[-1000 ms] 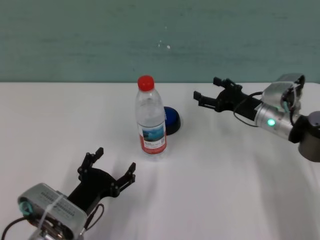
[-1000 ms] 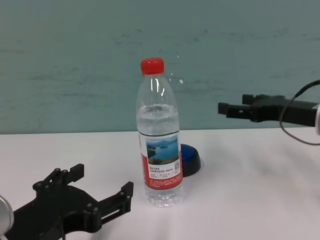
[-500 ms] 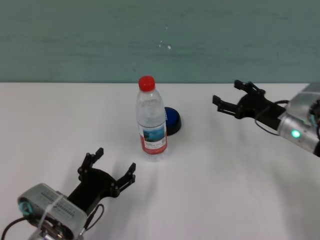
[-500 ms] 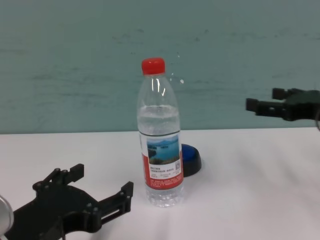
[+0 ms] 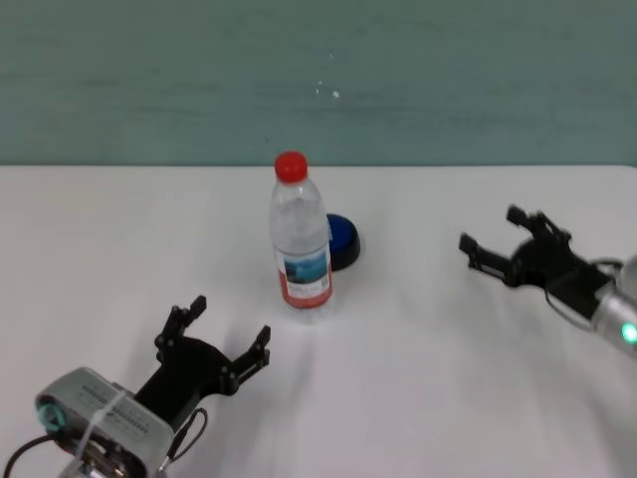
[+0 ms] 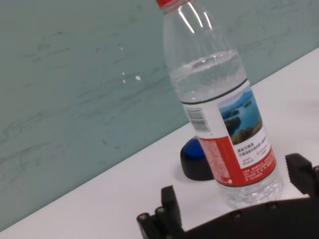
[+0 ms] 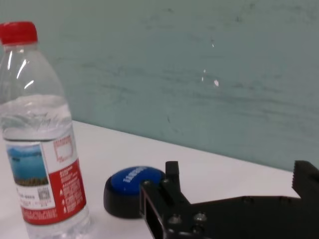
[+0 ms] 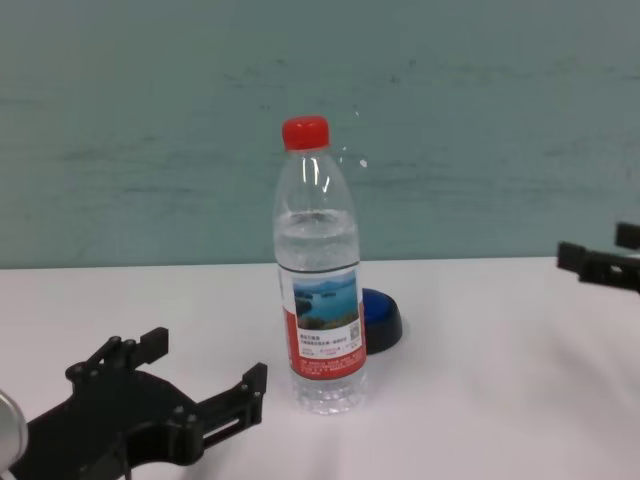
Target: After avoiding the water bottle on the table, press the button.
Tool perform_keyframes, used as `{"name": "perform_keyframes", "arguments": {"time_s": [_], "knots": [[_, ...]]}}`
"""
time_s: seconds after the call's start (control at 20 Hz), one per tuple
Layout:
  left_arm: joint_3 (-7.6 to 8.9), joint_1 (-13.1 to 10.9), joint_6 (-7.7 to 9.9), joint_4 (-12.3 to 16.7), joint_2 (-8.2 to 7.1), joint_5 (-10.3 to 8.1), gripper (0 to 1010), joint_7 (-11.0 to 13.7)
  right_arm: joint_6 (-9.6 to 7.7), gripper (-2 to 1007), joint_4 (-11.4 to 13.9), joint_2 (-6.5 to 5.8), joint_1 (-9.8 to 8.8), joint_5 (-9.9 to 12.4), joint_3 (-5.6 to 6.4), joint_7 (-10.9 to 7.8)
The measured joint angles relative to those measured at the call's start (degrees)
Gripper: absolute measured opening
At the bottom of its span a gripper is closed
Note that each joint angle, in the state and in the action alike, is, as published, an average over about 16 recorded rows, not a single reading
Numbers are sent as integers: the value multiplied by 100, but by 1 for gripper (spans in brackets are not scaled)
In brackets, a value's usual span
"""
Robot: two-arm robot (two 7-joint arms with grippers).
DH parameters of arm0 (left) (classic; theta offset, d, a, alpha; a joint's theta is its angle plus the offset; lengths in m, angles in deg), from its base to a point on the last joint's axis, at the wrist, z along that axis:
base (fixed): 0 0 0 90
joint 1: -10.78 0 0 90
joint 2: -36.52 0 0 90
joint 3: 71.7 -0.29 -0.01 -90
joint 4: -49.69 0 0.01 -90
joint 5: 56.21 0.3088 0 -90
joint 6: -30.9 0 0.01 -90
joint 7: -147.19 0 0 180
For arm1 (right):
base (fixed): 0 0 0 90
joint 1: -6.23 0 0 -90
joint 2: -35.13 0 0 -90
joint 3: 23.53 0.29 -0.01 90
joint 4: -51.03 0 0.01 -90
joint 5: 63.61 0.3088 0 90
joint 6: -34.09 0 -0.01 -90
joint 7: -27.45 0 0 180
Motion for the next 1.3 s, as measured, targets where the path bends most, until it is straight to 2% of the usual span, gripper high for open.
{"name": "perform_keyframes", "arguments": {"time_s": [0.15,0.3,0.45,0.6,0.85,1.3], "knots": [[0,0,0,0,0,0,1001,0,89,1004,282,-3,-400,-18,97,170],[0,0,0,0,0,0,1000,0,174,1004,494,28,-725,-72,163,300],[0,0,0,0,0,0,1000,0,267,1004,658,92,-977,-165,199,404],[0,0,0,0,0,0,1000,0,358,1004,781,172,-1143,-294,203,482],[0,0,0,0,0,0,1001,0,435,1004,905,294,-1256,-524,167,542],[0,0,0,0,0,0,1000,0,502,1004,964,488,-1158,-755,70,503]]}}
